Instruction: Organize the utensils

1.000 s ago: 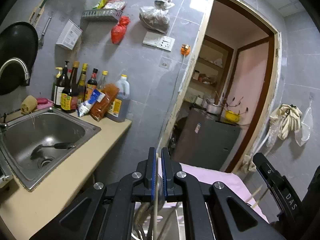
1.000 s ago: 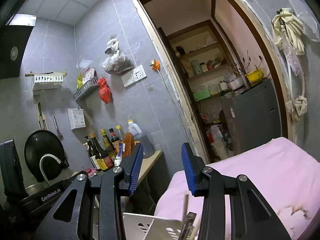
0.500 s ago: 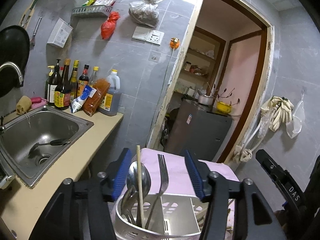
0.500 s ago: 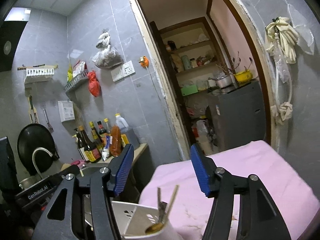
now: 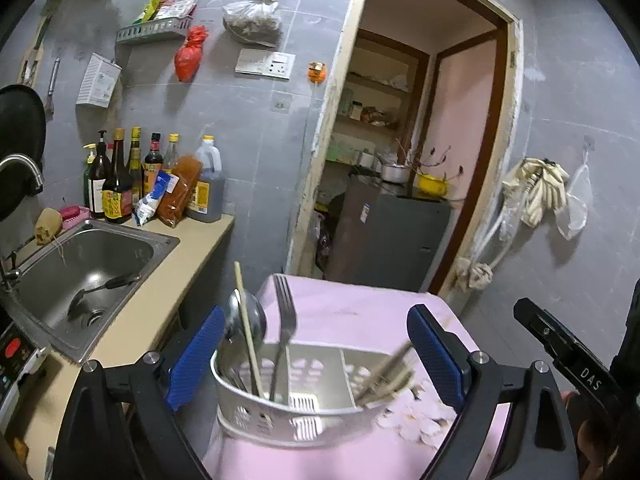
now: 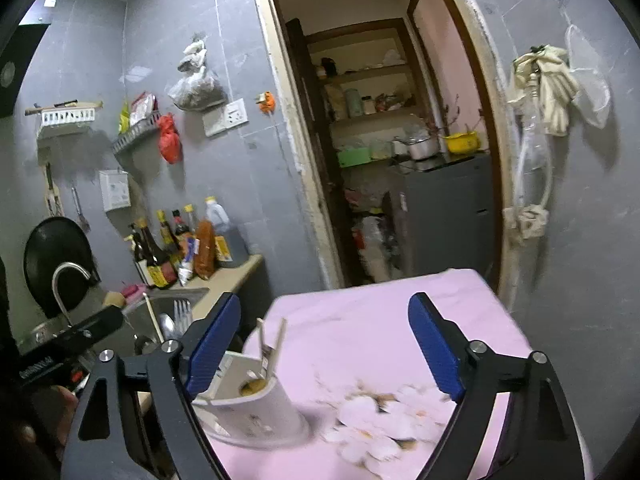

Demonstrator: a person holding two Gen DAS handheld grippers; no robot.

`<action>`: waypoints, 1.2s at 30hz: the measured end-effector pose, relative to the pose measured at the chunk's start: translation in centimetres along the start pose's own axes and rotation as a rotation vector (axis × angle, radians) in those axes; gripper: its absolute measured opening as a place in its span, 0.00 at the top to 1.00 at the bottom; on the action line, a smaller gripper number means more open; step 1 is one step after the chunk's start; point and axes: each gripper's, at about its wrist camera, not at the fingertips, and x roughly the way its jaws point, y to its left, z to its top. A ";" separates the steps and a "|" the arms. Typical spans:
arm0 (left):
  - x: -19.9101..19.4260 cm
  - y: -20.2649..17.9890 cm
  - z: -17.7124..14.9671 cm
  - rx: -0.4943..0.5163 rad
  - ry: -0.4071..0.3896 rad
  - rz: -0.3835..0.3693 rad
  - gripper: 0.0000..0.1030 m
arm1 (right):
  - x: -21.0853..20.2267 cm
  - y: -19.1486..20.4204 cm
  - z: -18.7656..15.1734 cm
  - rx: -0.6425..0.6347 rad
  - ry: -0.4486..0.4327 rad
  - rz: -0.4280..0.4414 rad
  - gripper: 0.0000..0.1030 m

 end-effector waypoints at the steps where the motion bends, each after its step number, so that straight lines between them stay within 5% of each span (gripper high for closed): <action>1: -0.4 -0.3 -0.1 0.001 0.008 0.000 0.09 | -0.6 -0.2 0.0 -0.006 0.002 -0.012 0.16; 8: -4.2 -1.8 -1.2 0.000 0.020 0.038 0.04 | -5.7 -2.2 0.4 -0.049 0.037 -0.040 0.02; 18: -9.3 -3.8 -4.2 0.028 0.056 0.097 0.04 | -12.6 -4.3 -1.4 -0.091 0.090 -0.052 0.02; 36: -15.6 -5.3 -7.9 0.048 0.059 0.085 0.04 | -20.3 -4.7 -3.3 -0.109 0.085 -0.081 0.02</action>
